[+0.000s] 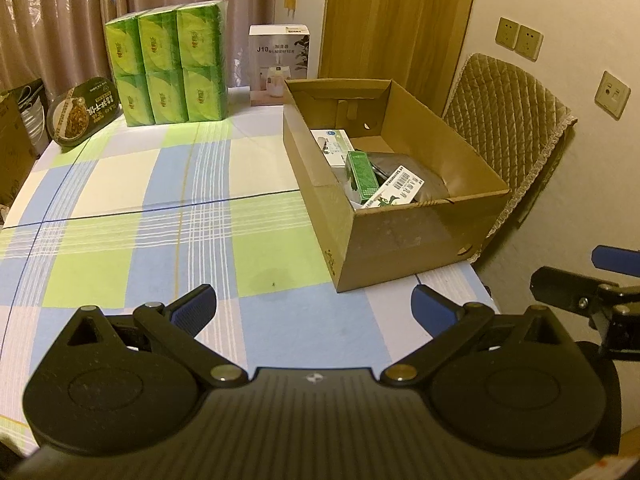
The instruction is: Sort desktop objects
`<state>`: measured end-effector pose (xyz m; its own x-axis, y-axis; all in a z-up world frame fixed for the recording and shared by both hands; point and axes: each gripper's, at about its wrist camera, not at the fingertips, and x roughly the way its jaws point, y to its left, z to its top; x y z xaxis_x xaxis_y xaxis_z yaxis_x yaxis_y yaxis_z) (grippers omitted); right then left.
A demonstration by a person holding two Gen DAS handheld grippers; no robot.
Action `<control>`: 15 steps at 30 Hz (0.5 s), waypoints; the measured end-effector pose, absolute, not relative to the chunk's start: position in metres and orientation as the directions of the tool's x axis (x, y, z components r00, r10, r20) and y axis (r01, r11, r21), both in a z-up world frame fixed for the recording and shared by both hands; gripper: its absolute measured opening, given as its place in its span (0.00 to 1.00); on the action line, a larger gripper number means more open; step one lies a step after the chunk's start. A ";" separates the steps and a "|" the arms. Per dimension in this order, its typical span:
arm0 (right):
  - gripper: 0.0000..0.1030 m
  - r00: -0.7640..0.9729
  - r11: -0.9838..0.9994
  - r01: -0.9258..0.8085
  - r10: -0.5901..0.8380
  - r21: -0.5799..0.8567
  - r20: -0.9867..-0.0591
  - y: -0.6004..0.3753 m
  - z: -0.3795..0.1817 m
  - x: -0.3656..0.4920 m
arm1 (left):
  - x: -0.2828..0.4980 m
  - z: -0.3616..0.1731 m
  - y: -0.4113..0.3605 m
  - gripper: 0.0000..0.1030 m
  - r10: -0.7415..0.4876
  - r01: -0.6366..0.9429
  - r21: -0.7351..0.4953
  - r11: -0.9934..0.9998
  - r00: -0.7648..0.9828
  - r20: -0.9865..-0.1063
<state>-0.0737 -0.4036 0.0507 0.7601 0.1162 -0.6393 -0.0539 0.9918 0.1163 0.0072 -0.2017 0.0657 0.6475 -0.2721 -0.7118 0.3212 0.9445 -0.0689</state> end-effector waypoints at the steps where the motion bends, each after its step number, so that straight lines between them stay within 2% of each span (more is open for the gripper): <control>1: 0.98 0.760 0.992 -0.054 0.116 0.116 -0.639 -0.403 0.051 -0.074 | 0.007 0.066 -0.201 0.99 -0.272 0.321 -0.068 0.945 0.649 -0.711; 15: 0.98 0.759 0.991 -0.059 0.120 0.116 -0.640 -0.402 0.051 -0.071 | 0.008 0.067 -0.200 0.99 -0.270 0.322 -0.062 0.945 0.658 -0.703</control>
<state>-0.0709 -0.4020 0.0509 0.7591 0.1200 -0.6399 -0.0588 0.9915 0.1163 0.0084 -0.2002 0.0666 0.6582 -0.2704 -0.7026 0.3220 0.9447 -0.0619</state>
